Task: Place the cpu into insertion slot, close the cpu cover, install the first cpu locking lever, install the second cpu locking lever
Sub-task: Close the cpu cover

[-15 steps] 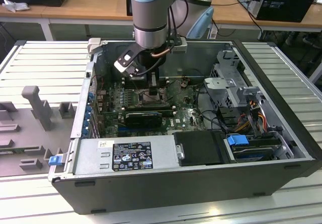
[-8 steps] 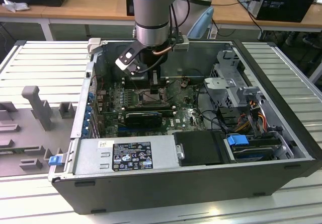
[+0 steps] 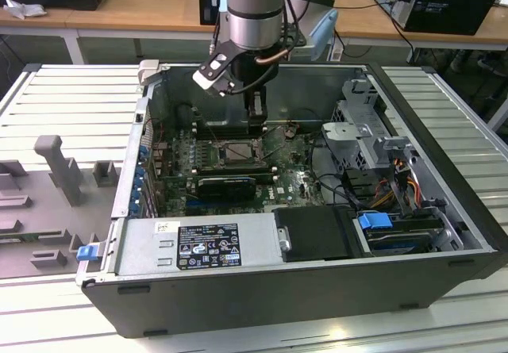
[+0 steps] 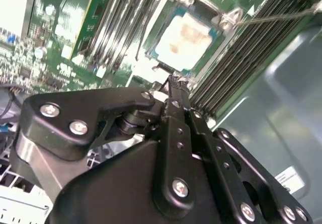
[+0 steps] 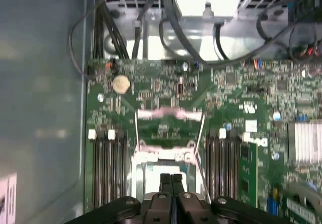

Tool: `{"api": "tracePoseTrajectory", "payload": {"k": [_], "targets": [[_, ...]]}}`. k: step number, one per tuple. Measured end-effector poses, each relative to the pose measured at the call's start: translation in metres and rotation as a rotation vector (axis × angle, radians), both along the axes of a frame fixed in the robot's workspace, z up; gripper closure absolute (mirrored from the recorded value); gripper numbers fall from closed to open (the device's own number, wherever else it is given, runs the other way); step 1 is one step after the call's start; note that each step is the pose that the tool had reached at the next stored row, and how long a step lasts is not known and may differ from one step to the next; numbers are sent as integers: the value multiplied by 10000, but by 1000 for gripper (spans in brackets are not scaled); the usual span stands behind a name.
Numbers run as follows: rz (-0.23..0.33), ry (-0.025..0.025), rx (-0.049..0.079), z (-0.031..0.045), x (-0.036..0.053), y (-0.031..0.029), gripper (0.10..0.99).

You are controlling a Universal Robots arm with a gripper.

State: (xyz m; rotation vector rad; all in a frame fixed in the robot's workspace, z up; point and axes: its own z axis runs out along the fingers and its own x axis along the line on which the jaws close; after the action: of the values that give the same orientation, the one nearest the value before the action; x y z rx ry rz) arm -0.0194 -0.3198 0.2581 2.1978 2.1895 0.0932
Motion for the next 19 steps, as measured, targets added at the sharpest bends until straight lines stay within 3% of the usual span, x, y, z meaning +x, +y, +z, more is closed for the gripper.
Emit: {"api": "tracePoseTrajectory", "payload": {"k": [6, 9, 12, 17, 19], "targets": [[-1, 2, -1, -14, 43, -3, 980], [0, 59, -3, -14, 274, -3, 980], [-1, 64, 2, -6, 369, -2, 980], [-2, 85, -1, -5, 642, -3, 980], [0, 127, -1, -6, 769, -3, 980]]}}
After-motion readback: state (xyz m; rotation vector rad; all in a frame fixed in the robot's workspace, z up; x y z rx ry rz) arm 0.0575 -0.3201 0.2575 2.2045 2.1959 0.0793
